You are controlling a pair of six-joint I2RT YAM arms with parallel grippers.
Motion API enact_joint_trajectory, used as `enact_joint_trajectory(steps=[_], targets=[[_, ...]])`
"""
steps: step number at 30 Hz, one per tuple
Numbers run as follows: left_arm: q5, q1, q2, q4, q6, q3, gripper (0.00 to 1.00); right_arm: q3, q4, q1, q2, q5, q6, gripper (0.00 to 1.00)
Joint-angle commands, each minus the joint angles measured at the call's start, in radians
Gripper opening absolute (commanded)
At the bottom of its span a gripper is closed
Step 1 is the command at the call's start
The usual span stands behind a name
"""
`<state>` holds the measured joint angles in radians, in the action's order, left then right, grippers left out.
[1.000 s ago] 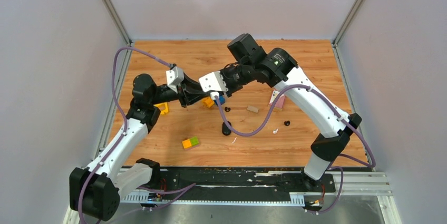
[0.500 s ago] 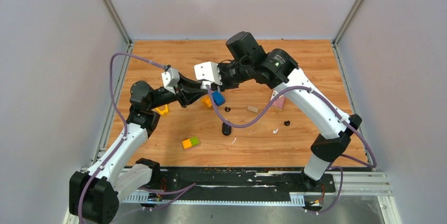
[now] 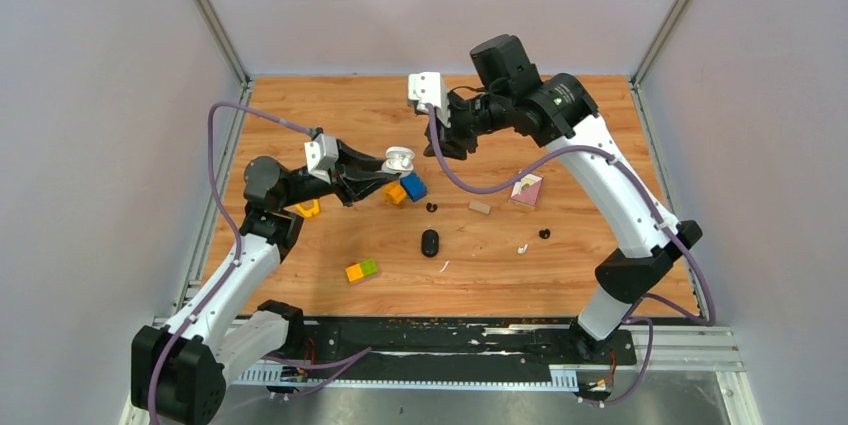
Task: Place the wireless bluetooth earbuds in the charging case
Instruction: Adjust the left earbud in the right side groove of the charging case.
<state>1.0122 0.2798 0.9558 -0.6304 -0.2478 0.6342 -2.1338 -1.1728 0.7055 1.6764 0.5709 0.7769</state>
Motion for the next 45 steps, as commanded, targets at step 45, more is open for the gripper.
enact_joint_trajectory(steps=[45], targets=[[-0.078, -0.001, 0.047, -0.095, -0.036, 0.018, 0.0, -0.023, 0.123, -0.093, 0.016, 0.103, -0.391, 0.39]])
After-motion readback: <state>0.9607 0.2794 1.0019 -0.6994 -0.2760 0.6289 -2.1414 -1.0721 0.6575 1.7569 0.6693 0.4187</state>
